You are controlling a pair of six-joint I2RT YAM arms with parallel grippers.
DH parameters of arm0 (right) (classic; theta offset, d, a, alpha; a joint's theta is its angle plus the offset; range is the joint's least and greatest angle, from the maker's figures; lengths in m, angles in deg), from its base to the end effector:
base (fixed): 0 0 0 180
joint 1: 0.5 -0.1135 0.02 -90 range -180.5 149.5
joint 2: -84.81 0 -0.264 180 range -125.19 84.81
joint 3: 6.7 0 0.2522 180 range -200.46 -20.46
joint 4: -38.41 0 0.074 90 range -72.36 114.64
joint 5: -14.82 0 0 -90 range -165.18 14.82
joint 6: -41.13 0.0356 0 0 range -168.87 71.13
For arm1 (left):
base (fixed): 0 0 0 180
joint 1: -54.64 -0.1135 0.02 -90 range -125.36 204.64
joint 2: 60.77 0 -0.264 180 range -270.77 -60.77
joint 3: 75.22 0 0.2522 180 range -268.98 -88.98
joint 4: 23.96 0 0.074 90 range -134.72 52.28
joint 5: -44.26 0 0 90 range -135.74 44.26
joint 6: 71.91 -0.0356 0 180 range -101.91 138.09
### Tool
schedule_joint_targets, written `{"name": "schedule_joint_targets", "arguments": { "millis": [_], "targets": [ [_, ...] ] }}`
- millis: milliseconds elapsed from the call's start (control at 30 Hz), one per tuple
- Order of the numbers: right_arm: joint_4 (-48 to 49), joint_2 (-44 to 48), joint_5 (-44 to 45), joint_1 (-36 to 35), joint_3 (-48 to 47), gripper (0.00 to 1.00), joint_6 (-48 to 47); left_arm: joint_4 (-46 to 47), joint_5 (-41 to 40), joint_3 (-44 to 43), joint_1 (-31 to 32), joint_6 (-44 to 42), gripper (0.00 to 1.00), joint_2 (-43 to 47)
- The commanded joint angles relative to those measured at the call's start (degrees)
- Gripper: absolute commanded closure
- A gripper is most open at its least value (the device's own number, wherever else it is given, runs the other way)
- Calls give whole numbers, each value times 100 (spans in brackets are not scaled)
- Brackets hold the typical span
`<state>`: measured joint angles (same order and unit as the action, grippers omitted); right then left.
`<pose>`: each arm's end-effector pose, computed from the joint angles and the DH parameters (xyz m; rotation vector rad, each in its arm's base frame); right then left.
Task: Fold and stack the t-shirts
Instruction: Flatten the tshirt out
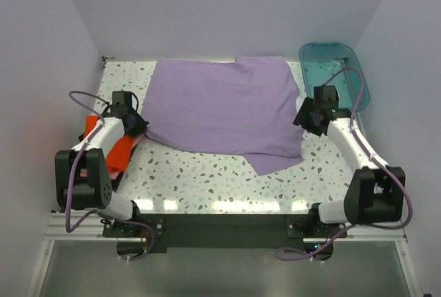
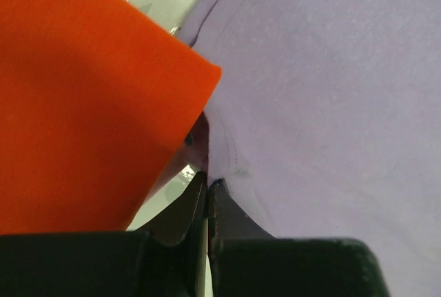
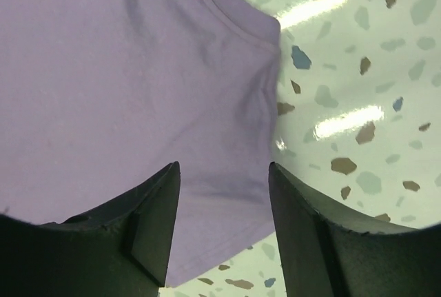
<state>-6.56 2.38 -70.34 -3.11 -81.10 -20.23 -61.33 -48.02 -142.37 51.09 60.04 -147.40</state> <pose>0.3007 0.0107 0.2525 0.5963 2.4230 0.1233 0.3015 0.0201 0.2012 -1.0099 2.3688 -0.2037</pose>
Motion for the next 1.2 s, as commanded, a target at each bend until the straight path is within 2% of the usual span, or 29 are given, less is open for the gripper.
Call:
{"name": "schedule_joint_targets", "arguments": {
  "millis": [0, 200, 300, 367, 767, 1033, 1100, 1167],
  "targets": [
    [-62, 921, 263, 15, 813, 43, 133, 32, -167, 293, 39, 190, 100, 357],
    [122, 1668, 605, 15, 1975, 53, 378, 173, -88, 671, 56, 261, 100, 463],
    [228, 1652, 632, 15, 2249, 65, 519, 252, -44, 794, 65, 261, 100, 533],
    [377, 1573, 588, 24, 2363, 68, 555, 270, -35, 821, 65, 243, 100, 533],
    [1010, 976, 562, 15, 2593, 64, 651, 402, 70, 918, 65, 199, 100, 489],
    [1160, 641, 412, 24, 2601, 68, 686, 367, 26, 926, 65, 190, 100, 489],
    [1134, 737, 430, 24, 2671, 75, 704, 367, 35, 926, 65, 199, 100, 480],
    [1038, 842, 421, 15, 2680, 90, 748, 340, 35, 926, 65, 208, 100, 480]
  ]
}}
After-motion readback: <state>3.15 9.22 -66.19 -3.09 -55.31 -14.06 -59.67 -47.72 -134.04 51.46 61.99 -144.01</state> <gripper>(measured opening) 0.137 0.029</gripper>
